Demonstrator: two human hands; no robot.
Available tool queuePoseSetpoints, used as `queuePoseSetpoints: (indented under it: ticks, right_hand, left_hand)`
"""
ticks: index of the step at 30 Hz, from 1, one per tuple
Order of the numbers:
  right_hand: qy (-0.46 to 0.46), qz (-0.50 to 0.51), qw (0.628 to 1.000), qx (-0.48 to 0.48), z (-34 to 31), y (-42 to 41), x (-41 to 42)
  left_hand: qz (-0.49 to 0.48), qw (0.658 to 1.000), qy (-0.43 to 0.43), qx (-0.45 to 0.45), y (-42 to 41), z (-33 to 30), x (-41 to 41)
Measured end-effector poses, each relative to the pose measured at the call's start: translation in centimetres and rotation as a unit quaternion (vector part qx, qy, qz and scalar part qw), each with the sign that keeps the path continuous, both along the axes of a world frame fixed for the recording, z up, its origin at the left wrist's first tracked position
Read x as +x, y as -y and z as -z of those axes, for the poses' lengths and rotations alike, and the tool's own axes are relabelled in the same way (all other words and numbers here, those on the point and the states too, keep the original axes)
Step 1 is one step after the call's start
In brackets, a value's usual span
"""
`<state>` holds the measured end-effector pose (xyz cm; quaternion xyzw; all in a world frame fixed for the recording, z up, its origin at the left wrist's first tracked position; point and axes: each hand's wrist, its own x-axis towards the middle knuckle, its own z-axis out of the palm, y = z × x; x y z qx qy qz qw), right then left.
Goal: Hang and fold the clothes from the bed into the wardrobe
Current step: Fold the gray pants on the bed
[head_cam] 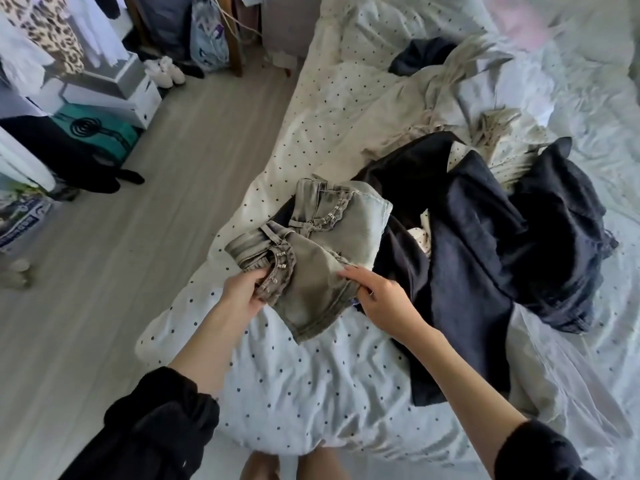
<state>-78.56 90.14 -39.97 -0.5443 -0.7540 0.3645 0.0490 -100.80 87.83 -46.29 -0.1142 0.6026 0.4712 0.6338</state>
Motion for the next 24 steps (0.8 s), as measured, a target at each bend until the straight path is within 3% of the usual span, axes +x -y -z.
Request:
queuePoseSetpoints:
  ticks: [5,8,13,18,24]
  right_hand:
    - [0.159,-0.211,0.963,-0.055,2.1,2.6,0.9]
    - [0.148,-0.213,0.963,-0.073,3.0,2.9,-0.3]
    - [0.125,-0.228,0.965,0.026,4.6,0.7,-4.6]
    - [0.166,-0.186,0.961,0.123,6.6,-5.5,-9.6]
    - [0.280,-0.348,0.865,0.228,9.9,-10.9,-13.5]
  left_hand:
    - [0.054,0.984,-0.162,-0.049,4.5,2.2,-1.7]
    - [0.086,0.942,-0.308,-0.098,7.1,2.8,-3.5]
    - [0.171,0.877,-0.441,-0.083,9.4,2.3,-4.3]
    - [0.200,0.853,-0.477,-0.072,10.4,4.1,-4.6]
    - [0.207,0.867,-0.441,-0.100,10.0,5.3,-5.0]
